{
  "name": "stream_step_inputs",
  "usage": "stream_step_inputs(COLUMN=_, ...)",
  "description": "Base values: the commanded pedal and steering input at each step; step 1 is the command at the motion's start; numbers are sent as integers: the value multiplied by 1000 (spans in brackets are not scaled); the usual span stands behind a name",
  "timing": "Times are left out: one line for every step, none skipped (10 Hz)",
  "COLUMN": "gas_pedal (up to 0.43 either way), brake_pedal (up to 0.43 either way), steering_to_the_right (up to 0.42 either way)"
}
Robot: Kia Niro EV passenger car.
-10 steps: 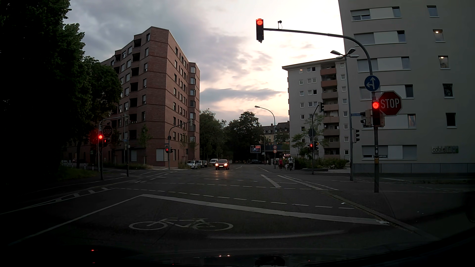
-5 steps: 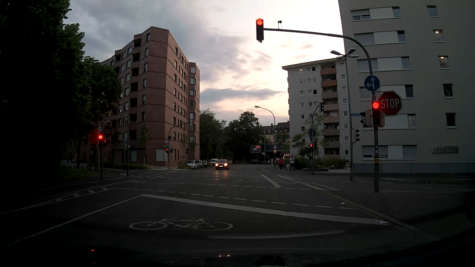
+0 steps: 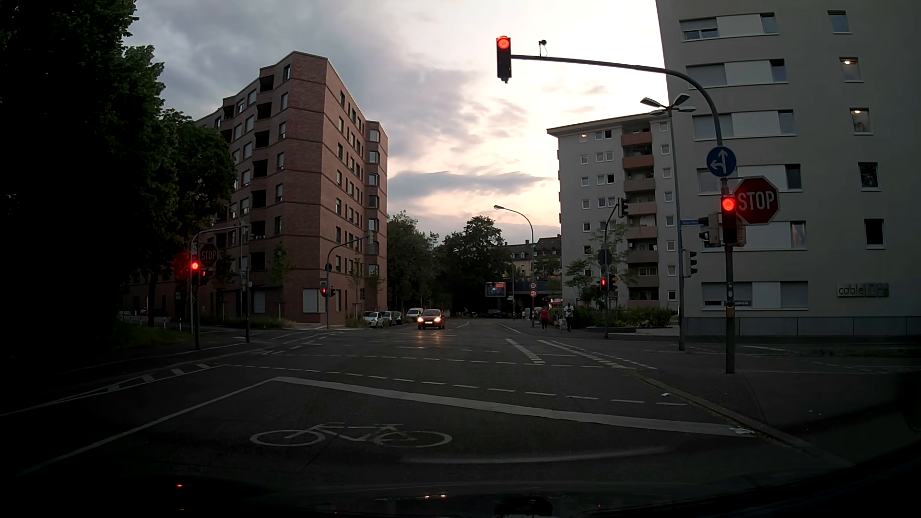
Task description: Follow the waypoints while adhering to traffic rules and regulations
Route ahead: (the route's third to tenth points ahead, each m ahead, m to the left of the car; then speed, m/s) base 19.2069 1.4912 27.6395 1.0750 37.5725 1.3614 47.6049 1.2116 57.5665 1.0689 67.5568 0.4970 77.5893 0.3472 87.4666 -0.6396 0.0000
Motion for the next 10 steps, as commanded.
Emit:
stream_step_inputs(gas_pedal=0, brake_pedal=201, steering_to_the_right=-8)
stream_step_inputs(gas_pedal=0, brake_pedal=201, steering_to_the_right=-8)
stream_step_inputs(gas_pedal=0, brake_pedal=201, steering_to_the_right=-8)
stream_step_inputs(gas_pedal=0, brake_pedal=201, steering_to_the_right=-8)
stream_step_inputs(gas_pedal=0, brake_pedal=201, steering_to_the_right=-8)
stream_step_inputs(gas_pedal=0, brake_pedal=201, steering_to_the_right=-8)
stream_step_inputs(gas_pedal=0, brake_pedal=201, steering_to_the_right=-8)
stream_step_inputs(gas_pedal=0, brake_pedal=201, steering_to_the_right=-8)
stream_step_inputs(gas_pedal=0, brake_pedal=201, steering_to_the_right=-8)
stream_step_inputs(gas_pedal=0, brake_pedal=201, steering_to_the_right=-8)
